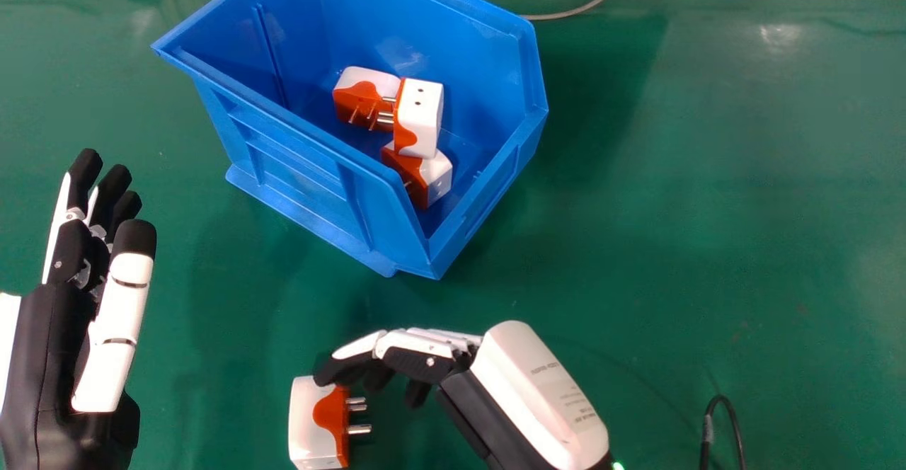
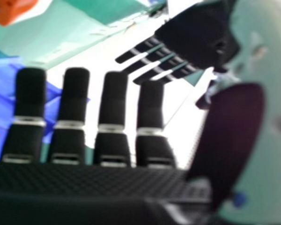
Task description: Pick all objects and put in blue box
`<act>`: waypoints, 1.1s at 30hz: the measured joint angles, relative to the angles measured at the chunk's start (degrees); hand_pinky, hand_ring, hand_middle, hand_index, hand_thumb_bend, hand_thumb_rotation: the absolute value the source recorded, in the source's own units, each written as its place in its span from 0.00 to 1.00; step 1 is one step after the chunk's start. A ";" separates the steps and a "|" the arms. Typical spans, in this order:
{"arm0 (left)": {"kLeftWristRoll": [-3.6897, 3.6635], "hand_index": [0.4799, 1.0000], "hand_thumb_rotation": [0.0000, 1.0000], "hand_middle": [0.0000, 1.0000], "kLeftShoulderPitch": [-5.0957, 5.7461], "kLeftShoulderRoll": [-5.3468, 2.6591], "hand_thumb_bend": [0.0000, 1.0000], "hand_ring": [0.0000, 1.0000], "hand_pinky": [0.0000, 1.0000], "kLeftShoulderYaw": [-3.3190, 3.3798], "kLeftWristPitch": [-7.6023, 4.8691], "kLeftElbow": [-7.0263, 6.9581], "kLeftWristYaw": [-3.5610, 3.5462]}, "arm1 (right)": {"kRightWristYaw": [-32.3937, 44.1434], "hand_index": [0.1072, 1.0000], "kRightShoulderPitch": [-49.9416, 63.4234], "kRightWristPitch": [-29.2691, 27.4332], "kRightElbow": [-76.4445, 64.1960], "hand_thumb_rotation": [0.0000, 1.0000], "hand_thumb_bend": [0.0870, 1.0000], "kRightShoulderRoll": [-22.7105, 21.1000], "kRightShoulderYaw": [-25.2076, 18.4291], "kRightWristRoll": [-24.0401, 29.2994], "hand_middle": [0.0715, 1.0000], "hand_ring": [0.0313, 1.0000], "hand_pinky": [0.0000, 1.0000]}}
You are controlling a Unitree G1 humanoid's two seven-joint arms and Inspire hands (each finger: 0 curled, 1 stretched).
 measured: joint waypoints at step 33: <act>-0.24 0.96 0.72 0.97 0.21 1.22 0.61 0.97 0.97 0.14 2.22 -1.99 0.34 | -1.33 0.82 -4.74 3.60 6.66 0.22 0.90 2.28 4.41 -3.00 0.87 0.83 0.62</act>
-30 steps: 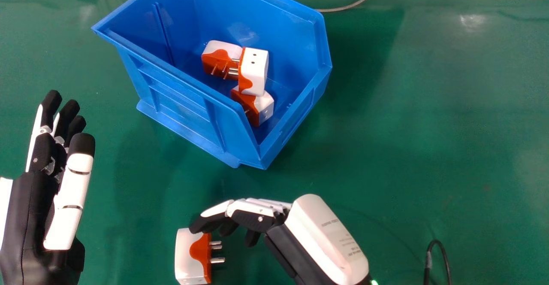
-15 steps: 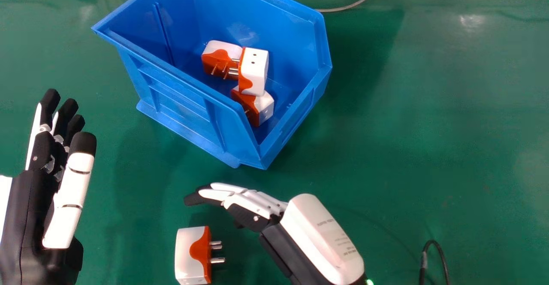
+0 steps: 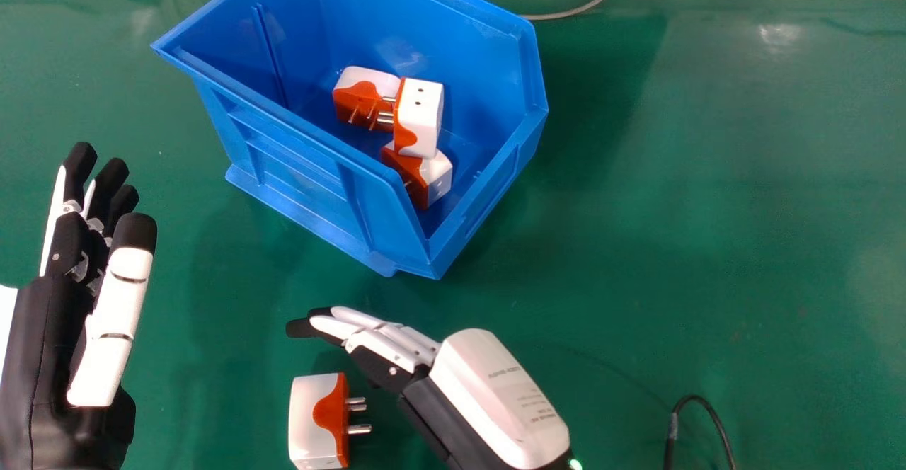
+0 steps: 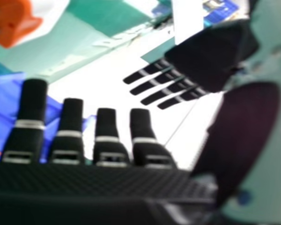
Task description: Pick all objects and put in blue box
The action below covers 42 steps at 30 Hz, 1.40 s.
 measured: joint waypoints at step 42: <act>0.06 0.98 0.73 0.97 0.46 -0.01 0.69 0.97 0.96 0.48 2.25 -2.29 1.95 | -7.88 0.78 -12.66 8.49 15.78 0.22 0.88 2.69 4.70 -7.80 0.84 0.81 0.66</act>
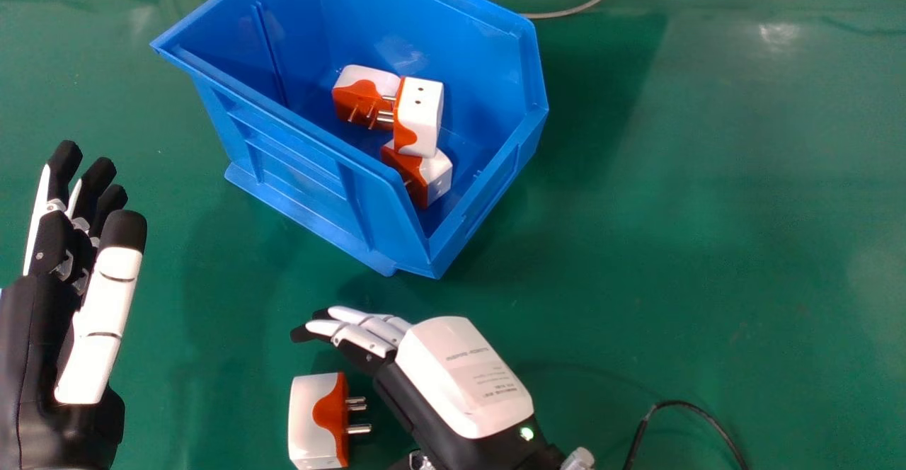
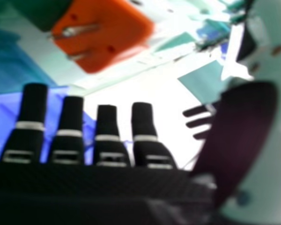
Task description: Pick all objects and put in blue box
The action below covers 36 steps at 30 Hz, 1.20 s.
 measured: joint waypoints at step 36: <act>0.52 1.00 0.76 0.99 -0.14 0.04 0.71 0.99 1.00 0.10 0.47 -0.21 -0.38 | 2.38 0.78 -5.80 6.42 4.37 0.18 0.84 0.07 3.08 -0.16 0.83 0.79 0.66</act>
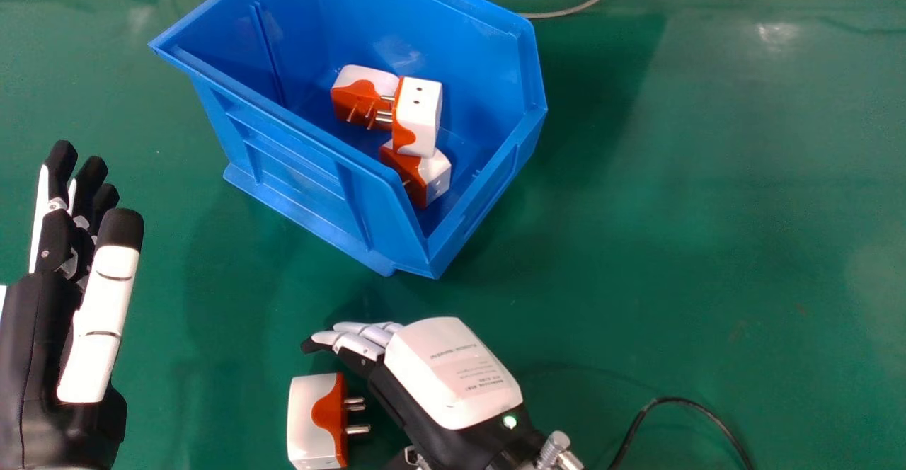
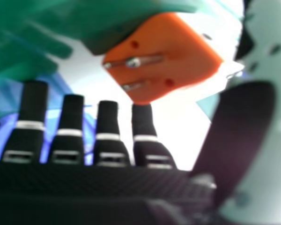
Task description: Pick all objects and put in blue box
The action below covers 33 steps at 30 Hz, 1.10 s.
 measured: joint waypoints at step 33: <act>0.57 1.00 0.77 0.99 -0.58 -0.01 0.70 0.98 0.98 -0.11 -0.02 0.01 0.38 | 4.95 0.78 -0.27 1.90 -1.72 0.31 0.77 1.68 0.42 4.11 0.83 0.80 0.68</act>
